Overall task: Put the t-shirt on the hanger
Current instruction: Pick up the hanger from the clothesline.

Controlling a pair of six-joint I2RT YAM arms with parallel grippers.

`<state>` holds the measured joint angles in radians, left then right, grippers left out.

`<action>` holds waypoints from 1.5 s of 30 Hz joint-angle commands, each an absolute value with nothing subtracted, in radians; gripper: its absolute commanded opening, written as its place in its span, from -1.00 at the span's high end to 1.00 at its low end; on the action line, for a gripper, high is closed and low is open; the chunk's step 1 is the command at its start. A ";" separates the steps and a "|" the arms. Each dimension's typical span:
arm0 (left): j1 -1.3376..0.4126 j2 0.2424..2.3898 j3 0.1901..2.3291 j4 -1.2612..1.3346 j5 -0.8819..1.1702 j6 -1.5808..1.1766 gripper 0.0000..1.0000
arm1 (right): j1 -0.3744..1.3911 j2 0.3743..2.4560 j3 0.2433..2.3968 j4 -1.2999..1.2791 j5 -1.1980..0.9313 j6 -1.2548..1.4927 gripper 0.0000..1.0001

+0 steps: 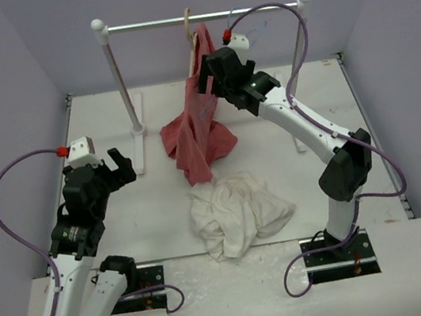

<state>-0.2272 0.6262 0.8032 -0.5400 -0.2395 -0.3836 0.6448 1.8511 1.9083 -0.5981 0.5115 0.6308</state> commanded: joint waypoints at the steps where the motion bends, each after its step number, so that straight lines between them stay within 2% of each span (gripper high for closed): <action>1: -0.222 0.631 0.796 -0.512 -0.213 -0.382 -1.00 | 0.658 1.774 1.789 -0.575 0.581 0.641 -0.94; 6: -0.222 0.637 0.796 -0.511 -0.205 -0.382 -1.00 | 0.660 1.713 1.699 -0.528 0.590 0.640 -0.71; 9: -0.225 0.634 0.793 -0.508 -0.197 -0.381 -1.00 | 0.660 1.673 1.649 -0.483 0.600 0.620 -0.43; 15: -0.232 0.635 0.791 -0.505 -0.185 -0.377 -1.00 | 0.659 1.634 1.618 -0.463 0.621 0.562 -0.37; 19: -0.233 0.638 0.790 -0.505 -0.183 -0.377 -1.00 | 0.657 1.625 1.614 -0.465 0.633 0.535 -0.09; 23: -0.237 0.638 0.791 -0.505 -0.183 -0.377 -1.00 | 0.653 1.619 1.596 -0.463 0.635 0.528 0.06; 33: -0.244 0.634 0.790 -0.506 -0.184 -0.377 -1.00 | 0.643 1.601 1.555 -0.459 0.604 0.486 0.04; 39: -0.244 0.628 0.790 -0.506 -0.184 -0.377 -1.00 | 0.620 1.603 1.551 -0.458 0.600 0.460 0.34; 45: -0.250 0.623 0.788 -0.506 -0.183 -0.377 -1.00 | 0.613 1.605 1.537 -0.459 0.623 0.441 0.44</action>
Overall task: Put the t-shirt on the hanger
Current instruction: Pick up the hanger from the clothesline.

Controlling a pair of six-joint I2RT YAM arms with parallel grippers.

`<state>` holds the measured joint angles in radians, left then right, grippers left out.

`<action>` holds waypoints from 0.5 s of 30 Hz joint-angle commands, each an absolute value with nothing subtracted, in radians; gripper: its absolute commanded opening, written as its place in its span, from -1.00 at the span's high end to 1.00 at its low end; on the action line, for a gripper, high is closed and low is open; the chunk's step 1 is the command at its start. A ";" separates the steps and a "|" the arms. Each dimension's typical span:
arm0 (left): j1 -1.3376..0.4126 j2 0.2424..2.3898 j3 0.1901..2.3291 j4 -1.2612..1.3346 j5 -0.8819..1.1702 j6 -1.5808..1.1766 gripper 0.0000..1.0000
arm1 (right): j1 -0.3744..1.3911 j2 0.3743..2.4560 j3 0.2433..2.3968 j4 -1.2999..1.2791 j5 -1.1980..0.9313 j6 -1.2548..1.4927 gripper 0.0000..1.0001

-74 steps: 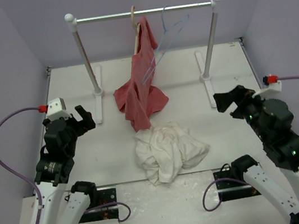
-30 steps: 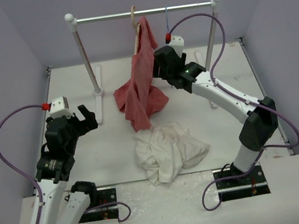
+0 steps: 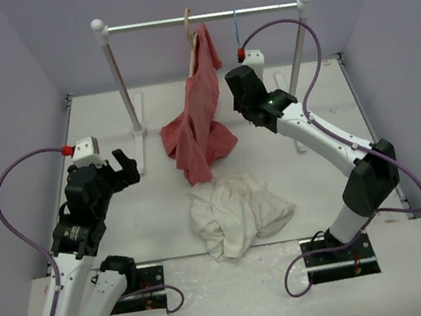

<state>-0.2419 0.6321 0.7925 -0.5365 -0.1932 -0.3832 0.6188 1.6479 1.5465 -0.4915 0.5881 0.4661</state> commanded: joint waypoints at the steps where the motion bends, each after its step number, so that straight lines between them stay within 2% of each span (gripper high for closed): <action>1: -0.251 0.622 0.788 -0.506 -0.183 -0.377 -1.00 | 0.611 1.606 1.535 -0.459 0.623 0.439 0.45; 5: -0.253 0.618 0.788 -0.506 -0.183 -0.377 -1.00 | 0.607 1.603 1.534 -0.463 0.615 0.428 0.86; 9: -0.255 0.618 0.788 -0.505 -0.181 -0.377 -1.00 | 0.607 1.595 1.528 -0.463 0.617 0.425 0.90; 12: -0.255 0.618 0.788 -0.505 -0.181 -0.377 -1.00 | 0.606 1.579 1.520 -0.463 0.614 0.422 1.00; 15: -0.256 0.617 0.789 -0.505 -0.183 -0.377 -1.00 | 0.607 1.559 1.515 -0.462 0.595 0.408 1.00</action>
<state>-0.2500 0.6258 0.7925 -0.5365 -0.1898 -0.3832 0.6094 1.6354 1.5240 -0.4914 0.5890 0.4318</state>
